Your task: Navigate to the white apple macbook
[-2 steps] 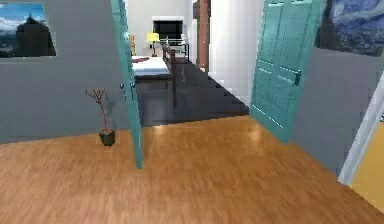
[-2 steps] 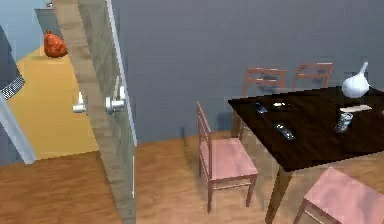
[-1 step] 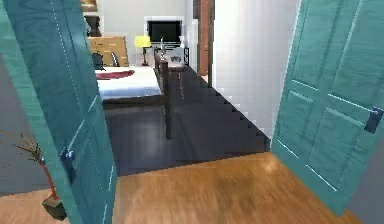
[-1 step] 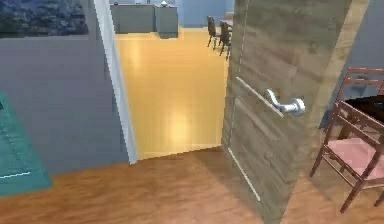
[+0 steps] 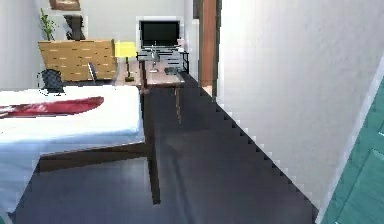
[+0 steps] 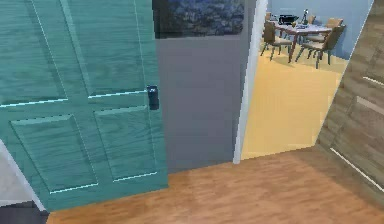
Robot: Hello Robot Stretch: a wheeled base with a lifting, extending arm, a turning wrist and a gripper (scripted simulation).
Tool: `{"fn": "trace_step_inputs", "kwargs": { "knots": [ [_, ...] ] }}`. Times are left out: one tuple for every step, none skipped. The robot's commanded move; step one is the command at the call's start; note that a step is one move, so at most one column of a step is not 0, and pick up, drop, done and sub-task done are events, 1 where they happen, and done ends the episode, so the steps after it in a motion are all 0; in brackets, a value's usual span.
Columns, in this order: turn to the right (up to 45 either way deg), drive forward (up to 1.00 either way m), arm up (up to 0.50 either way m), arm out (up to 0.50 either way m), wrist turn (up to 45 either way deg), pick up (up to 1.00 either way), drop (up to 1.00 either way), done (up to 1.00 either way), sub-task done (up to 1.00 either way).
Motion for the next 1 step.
{"fn": "trace_step_inputs", "kwargs": {
  "knots": [
    [3.0, 0.00, 0.00, 0.00, 0.0, 0.00, 0.00, 0.00, 0.00]
  ]
}}
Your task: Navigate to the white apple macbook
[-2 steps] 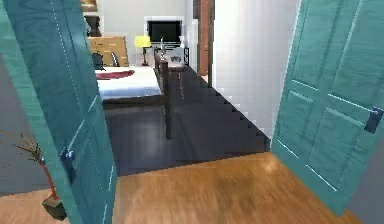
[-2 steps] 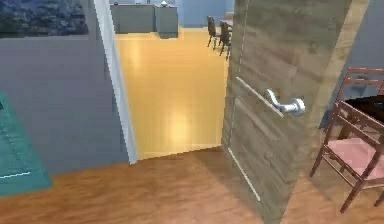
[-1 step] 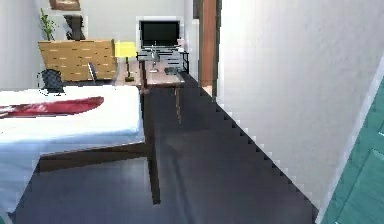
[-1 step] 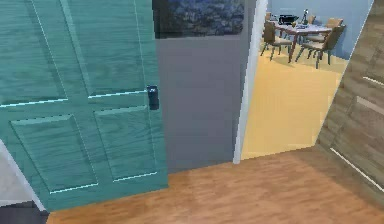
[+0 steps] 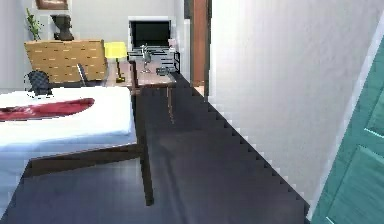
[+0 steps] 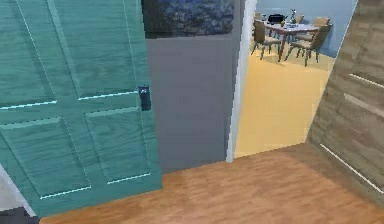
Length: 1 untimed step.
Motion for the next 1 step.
{"fn": "trace_step_inputs", "kwargs": {
  "knots": [
    [15.0, 0.00, 0.00, 0.00, 0.0, 0.00, 0.00, 0.00, 0.00]
  ]
}}
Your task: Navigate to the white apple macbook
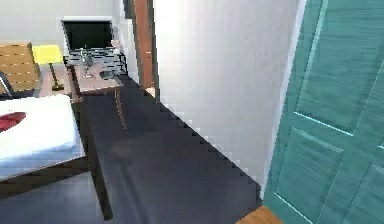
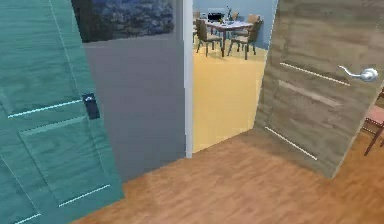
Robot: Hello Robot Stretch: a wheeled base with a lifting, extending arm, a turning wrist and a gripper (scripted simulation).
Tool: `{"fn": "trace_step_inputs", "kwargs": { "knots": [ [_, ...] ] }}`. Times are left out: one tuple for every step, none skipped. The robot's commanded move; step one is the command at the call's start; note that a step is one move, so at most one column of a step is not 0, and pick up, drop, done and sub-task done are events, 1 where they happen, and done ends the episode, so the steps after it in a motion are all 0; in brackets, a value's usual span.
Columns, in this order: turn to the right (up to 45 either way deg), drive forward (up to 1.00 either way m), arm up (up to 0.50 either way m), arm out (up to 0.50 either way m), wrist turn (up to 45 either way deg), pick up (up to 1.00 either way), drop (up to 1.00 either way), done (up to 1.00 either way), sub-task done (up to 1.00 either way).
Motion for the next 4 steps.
{"fn": "trace_step_inputs", "kwargs": {
  "knots": [
    [0.0, 1.00, 0.00, 0.00, 0.0, 0.00, 0.00, 0.00, 0.00],
    [0.0, 0.40, 0.00, 0.00, 0.0, 0.00, 0.00, 0.00, 0.00],
    [-24.0, 0.00, 0.00, 0.00, 0.0, 0.00, 0.00, 0.00, 0.00],
    [0.0, 1.00, 0.00, 0.00, 0.0, 0.00, 0.00, 0.00, 0.00]
  ]
}}
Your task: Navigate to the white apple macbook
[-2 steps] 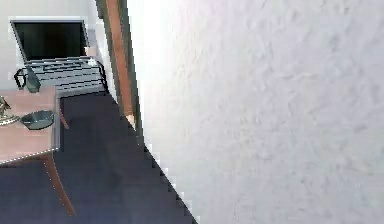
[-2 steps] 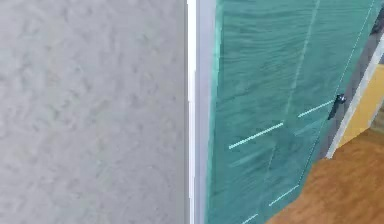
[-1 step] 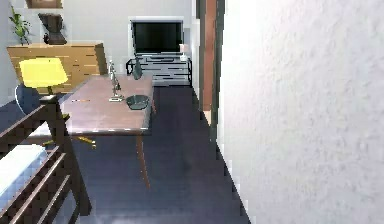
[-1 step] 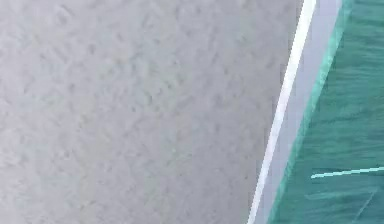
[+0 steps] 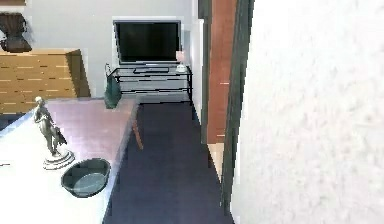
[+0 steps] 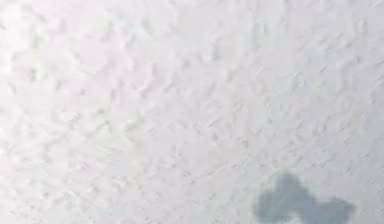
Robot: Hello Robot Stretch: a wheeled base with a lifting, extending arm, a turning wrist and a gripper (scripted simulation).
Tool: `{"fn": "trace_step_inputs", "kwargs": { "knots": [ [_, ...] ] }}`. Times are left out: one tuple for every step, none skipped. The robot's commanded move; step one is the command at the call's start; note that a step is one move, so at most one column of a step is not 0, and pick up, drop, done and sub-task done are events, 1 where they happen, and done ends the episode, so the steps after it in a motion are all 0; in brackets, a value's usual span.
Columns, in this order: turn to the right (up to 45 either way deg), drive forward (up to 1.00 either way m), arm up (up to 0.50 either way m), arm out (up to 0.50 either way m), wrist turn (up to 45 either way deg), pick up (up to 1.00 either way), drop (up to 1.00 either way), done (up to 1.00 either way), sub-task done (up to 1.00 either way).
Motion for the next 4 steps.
{"fn": "trace_step_inputs", "kwargs": {
  "knots": [
    [-15.0, 0.00, 0.00, 0.00, 0.0, 0.00, 0.00, 0.00, 0.00],
    [0.0, 0.10, 0.00, 0.00, 0.0, 0.00, 0.00, 0.00, 0.00],
    [15.0, 0.00, 0.00, 0.00, 0.0, 0.00, 0.00, 0.00, 0.00],
    [0.0, 1.00, 0.00, 0.00, 0.0, 0.00, 0.00, 0.00, 0.00]
  ]
}}
